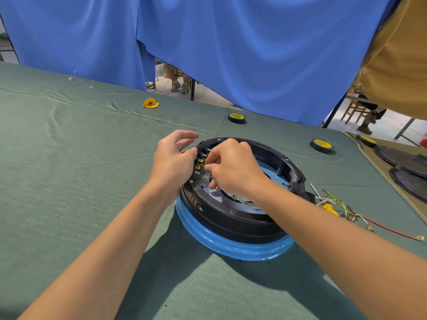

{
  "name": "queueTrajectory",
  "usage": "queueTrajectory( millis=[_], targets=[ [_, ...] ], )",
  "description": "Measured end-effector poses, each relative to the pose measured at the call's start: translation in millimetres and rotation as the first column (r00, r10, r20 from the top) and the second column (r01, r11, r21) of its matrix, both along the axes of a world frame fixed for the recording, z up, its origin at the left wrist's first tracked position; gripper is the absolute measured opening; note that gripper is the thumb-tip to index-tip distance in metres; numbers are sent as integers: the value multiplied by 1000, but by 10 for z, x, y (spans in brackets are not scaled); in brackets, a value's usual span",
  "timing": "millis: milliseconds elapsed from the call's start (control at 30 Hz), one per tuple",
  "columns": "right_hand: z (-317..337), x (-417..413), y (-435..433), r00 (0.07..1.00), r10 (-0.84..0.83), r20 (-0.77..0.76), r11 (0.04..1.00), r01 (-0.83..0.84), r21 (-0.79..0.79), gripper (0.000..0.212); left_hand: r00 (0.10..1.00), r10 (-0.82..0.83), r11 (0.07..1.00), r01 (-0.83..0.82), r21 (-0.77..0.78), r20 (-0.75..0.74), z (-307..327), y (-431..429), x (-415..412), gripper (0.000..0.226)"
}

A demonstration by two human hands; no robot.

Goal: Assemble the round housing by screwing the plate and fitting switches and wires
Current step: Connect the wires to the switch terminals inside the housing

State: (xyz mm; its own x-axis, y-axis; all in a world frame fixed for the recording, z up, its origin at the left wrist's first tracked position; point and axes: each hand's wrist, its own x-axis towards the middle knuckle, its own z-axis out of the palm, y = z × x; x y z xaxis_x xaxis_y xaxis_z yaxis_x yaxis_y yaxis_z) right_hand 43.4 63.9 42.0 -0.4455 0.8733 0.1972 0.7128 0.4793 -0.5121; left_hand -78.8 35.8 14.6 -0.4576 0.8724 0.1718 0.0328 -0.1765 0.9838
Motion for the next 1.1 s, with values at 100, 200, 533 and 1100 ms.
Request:
queueTrajectory(
  millis=[100,200,533,1100],
  targets=[
    [16,4,13,1000,6,17,1000,-6,3,11,1000,1,1000,-1,8,1,3,-4,2,37],
    [27,-5,23,1000,17,9,1000,-17,9,13,1000,0,1000,0,11,9,7,-3,-2,40],
    [12,5,19,999,45,-17,999,-45,0,9,1000,15,1000,-15,23,-17,-4,18,-4,43],
    [133,503,-212,949,243,203,955,-270,119,27,943,38,993,-73,-93,-330,106,-19,15,28]
  ],
)
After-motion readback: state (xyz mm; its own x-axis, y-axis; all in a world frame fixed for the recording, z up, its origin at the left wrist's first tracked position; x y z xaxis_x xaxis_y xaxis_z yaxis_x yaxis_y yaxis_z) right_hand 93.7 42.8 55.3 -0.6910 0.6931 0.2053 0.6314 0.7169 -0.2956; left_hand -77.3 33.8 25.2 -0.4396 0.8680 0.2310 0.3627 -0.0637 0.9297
